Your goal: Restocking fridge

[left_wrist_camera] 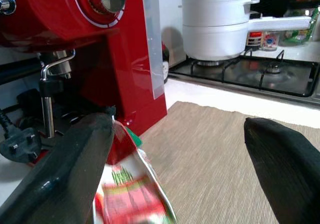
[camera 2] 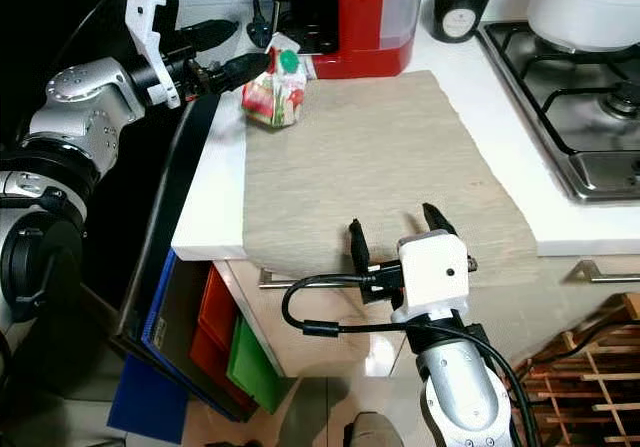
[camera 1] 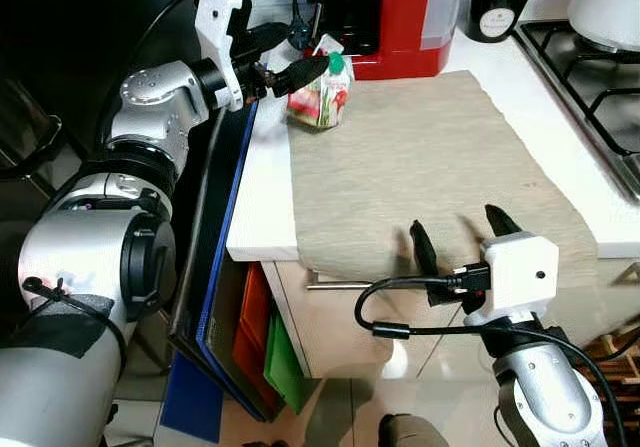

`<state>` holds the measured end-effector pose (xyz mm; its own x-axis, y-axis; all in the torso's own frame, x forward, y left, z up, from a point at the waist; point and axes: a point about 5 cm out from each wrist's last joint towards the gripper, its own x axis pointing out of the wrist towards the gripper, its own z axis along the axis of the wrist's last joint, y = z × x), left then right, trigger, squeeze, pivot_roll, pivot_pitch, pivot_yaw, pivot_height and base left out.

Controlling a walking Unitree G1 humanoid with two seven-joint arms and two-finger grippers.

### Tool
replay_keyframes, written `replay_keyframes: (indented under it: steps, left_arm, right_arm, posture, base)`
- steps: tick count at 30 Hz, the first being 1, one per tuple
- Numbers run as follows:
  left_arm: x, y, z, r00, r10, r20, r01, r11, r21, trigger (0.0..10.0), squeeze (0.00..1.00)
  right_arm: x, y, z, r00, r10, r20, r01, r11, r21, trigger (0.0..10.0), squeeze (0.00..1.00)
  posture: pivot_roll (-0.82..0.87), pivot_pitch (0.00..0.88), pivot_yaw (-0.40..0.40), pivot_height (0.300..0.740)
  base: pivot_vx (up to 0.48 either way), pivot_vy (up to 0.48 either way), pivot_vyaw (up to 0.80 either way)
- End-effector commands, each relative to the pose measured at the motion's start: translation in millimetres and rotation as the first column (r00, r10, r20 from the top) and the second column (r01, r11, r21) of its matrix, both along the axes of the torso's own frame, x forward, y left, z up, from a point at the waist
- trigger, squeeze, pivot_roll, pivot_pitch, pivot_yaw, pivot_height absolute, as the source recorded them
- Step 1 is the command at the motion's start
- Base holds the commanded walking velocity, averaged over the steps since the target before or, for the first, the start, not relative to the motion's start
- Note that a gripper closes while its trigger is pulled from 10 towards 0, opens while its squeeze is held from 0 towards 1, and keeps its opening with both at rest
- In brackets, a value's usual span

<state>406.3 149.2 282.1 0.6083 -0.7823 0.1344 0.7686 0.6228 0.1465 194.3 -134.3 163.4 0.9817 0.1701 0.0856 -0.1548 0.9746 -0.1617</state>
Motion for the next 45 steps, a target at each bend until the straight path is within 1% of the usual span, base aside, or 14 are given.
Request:
replay_keyframes:
  steps: [1,4,5,7,8,17,18,22,24,25,26,28,37,45]
  left_arm:
    - [0.9,5.3,13,0.999,0.032,0.03,-0.032,0.999,0.004,10.0,1.0]
    - [1.8,5.1,7,0.999,0.048,0.01,-0.048,0.999,0.002,10.0,1.0]
    - [2.4,4.6,5,0.998,0.06,-0.003,-0.06,0.998,0.002,10.0,0.49]
    - [2.7,4.4,3,0.998,0.066,-0.008,-0.066,0.998,0.003,10.0,0.49]
    - [2.9,3.0,1,0.998,0.069,-0.011,-0.069,0.998,0.008,10.0,0.0]
    - [-0.1,-0.4,-8,0.995,0.084,0.059,-0.082,0.996,-0.029,10.0,0.0]
    - [-0.7,-3.5,-10,0.992,0.107,0.067,-0.1,0.99,-0.099,10.0,0.0]
    - [-11.3,-25.1,-29,0.988,0.111,0.108,-0.099,0.989,-0.114,10.0,0.0]
    - [-33.3,-47.8,-45,0.988,0.117,0.102,-0.101,0.983,-0.152,10.0,0.0]
    - [-33.3,-47.8,-45,0.988,0.117,0.102,-0.101,0.983,-0.152,10.0,0.0]
    - [-52.5,-63.9,-53,0.99,0.124,0.07,-0.106,0.971,-0.215,10.0,0.0]
    - [-72.8,-70.0,-61,0.987,0.158,0.042,-0.142,0.958,-0.251,10.0,0.0]
    - [-114.0,-46.5,-94,0.955,0.295,-0.034,-0.297,0.945,-0.137,10.0,0.0]
    - [-94.5,-46.2,-84,0.923,0.384,-0.02,-0.382,0.912,-0.148,10.0,0.0]
  right_arm:
    - [1.0,2.0,1,1.0,0.018,0.006,-0.018,1.0,0.016,10.0,0.0]
    - [1.4,2.0,0,1.0,0.021,0.005,-0.021,1.0,0.015,10.0,0.0]
    - [1.5,2.3,0,1.0,0.023,0.005,-0.023,1.0,0.013,10.0,0.0]
    - [1.5,2.6,0,1.0,0.024,0.005,-0.024,1.0,0.013,10.0,0.0]
    - [1.7,2.7,-1,1.0,0.024,0.006,-0.024,1.0,0.01,10.0,0.0]
    - [9.0,-2.1,1,1.0,-0.02,0.022,0.019,0.999,0.035,10.0,0.0]
    - [14.1,-3.2,1,0.999,-0.026,0.024,0.025,0.999,0.044,10.0,0.0]
    - [25.2,-4.4,0,0.999,-0.042,0.034,0.041,0.999,0.035,10.0,0.0]
    - [32.6,-3.9,3,0.997,-0.052,0.062,0.05,0.998,0.03,10.0,0.0]
    - [32.6,-3.9,3,0.997,-0.052,0.062,0.05,0.998,0.03,10.0,0.0]
    - [42.1,-5.5,6,0.995,-0.063,0.083,0.061,0.998,0.026,10.0,0.0]
    - [44.9,-7.5,10,0.99,-0.083,0.112,0.082,0.997,0.017,10.0,0.0]
    - [62.4,-19.5,4,0.985,-0.118,0.129,0.125,0.991,-0.044,10.0,0.0]
    - [100.1,-9.4,20,0.978,-0.067,0.199,0.08,0.995,-0.058,10.0,0.0]
  posture:
    - [-0.33,0.029,0.109,0.74]
    - [-0.32,0.029,0.107,0.74]
    - [-0.33,0.028,0.108,0.74]
    - [-0.33,0.028,0.108,0.74]
    - [-0.34,0.028,0.119,0.74]
    - [-0.32,0.01,0.133,0.74]
    - [-0.3,0.003,0.127,0.74]
    - [-0.25,0.0,0.112,0.74]
    - [-0.22,0.0,0.103,0.74]
    - [-0.22,0.0,0.103,0.74]
    - [-0.19,0.0,0.089,0.74]
    - [-0.17,0.0,0.082,0.74]
    - [-0.05,0.0,0.023,0.74]
    - [-0.05,0.0,0.029,0.74]
  base:
    - [0.0,0.0,0.0]
    - [0.0,0.0,0.0]
    - [0.0,0.0,0.0]
    - [0.0,0.0,0.0]
    - [0.0,0.0,0.0]
    - [0.0,0.0,0.0]
    - [0.0,0.0,0.0]
    - [0.0,0.0,0.0]
    - [0.0,0.0,0.0]
    - [0.0,0.0,0.0]
    - [0.0,0.0,0.0]
    - [0.0,0.0,0.0]
    - [0.0,0.0,-0.41]
    - [0.0,0.0,-0.26]
